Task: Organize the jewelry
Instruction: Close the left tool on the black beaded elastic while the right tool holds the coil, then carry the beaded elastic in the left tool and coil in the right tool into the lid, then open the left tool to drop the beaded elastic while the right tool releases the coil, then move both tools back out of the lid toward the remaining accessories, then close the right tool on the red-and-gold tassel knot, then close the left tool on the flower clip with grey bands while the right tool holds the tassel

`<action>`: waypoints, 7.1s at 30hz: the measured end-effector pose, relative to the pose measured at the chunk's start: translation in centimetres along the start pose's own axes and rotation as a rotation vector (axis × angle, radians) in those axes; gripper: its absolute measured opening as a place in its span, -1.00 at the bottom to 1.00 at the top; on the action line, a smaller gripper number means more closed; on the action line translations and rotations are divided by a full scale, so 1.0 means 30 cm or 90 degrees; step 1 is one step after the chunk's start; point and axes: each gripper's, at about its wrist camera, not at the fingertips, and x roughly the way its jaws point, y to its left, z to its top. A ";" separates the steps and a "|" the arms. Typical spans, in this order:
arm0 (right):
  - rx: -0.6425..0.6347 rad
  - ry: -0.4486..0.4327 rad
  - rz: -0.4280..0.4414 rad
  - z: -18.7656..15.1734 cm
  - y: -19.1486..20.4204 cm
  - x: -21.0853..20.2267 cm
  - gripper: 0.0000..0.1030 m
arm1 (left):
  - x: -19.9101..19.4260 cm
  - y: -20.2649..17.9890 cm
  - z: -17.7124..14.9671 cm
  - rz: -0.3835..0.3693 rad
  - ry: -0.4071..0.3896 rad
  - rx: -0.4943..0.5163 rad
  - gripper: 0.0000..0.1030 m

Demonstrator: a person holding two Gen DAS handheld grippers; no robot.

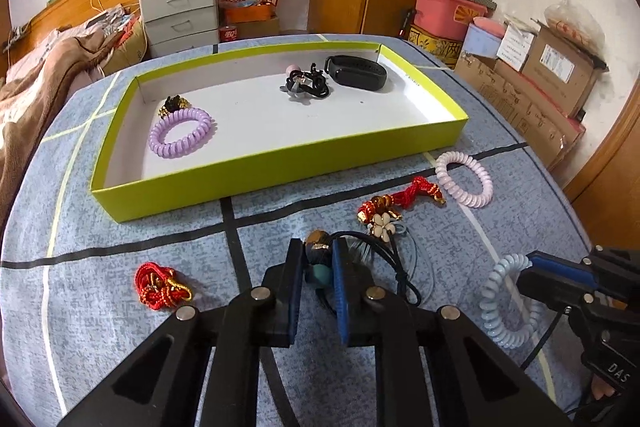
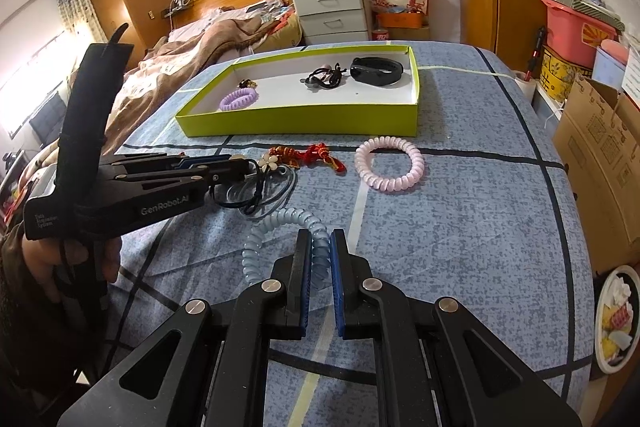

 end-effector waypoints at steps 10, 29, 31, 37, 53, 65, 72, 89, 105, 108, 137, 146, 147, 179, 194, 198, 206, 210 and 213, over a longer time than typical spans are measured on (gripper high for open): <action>0.012 -0.011 -0.006 0.003 -0.005 -0.021 -0.81 | -0.056 0.027 0.000 -0.019 -0.031 -0.033 -0.71; 0.021 -0.051 -0.037 0.172 -0.034 -0.047 -0.81 | -0.140 0.092 0.111 -0.030 -0.077 -0.061 -0.71; 0.025 -0.052 -0.041 0.201 -0.044 -0.033 -0.81 | -0.132 0.110 0.136 -0.029 -0.076 -0.068 -0.71; 0.030 -0.051 -0.060 0.290 -0.073 0.020 -0.81 | -0.096 0.163 0.199 -0.023 -0.073 -0.085 -0.71; 0.034 0.009 -0.079 0.423 -0.153 0.230 -0.81 | 0.053 0.240 0.348 -0.009 -0.048 -0.101 -0.70; 0.031 0.047 -0.086 0.420 -0.184 0.318 -0.81 | 0.205 0.240 0.343 -0.013 0.014 -0.111 -0.70; 0.023 0.045 -0.091 0.422 -0.179 0.326 -0.81 | 0.217 0.227 0.339 -0.008 0.022 -0.108 -0.70; 0.003 0.048 -0.107 0.425 -0.160 0.335 -0.74 | 0.217 0.223 0.344 -0.010 0.024 -0.104 -0.44; 0.006 0.011 -0.069 0.402 -0.132 0.254 -0.32 | 0.090 0.208 0.308 -0.016 -0.018 -0.103 -0.19; 0.005 0.000 -0.054 0.380 -0.126 0.220 -0.32 | 0.047 0.215 0.283 -0.020 -0.032 -0.103 -0.15; -0.055 0.025 0.055 0.211 0.023 0.180 -0.21 | -0.177 0.250 0.005 -0.004 -0.073 -0.149 -0.10; -0.064 0.064 0.041 0.202 0.044 0.235 -0.21 | -0.168 0.238 -0.016 -0.013 -0.065 -0.147 -0.10; -0.063 0.064 0.040 0.201 0.044 0.238 -0.21 | -0.167 0.235 -0.017 -0.016 -0.065 -0.145 -0.10; 0.017 -0.022 0.025 0.228 -0.034 0.125 -0.70 | -0.077 0.093 -0.012 -0.076 -0.023 -0.082 -0.10; 0.083 -0.067 0.019 0.216 -0.147 0.033 -0.70 | -0.012 -0.009 0.013 -0.079 0.002 -0.036 -0.10; 0.100 -0.080 0.015 0.208 -0.181 0.007 -0.70 | -0.004 -0.031 0.020 -0.075 0.003 -0.027 -0.10; 0.115 -0.090 0.017 0.184 -0.214 -0.025 -0.70 | 0.038 -0.080 0.027 -0.019 0.012 0.015 -0.10; 0.117 -0.088 0.020 0.182 -0.213 -0.022 -0.70 | 0.044 -0.098 0.026 0.001 0.007 0.033 -0.10; 0.117 -0.088 0.020 0.180 -0.212 -0.025 -0.70 | 0.050 -0.112 0.028 0.019 0.007 0.048 -0.10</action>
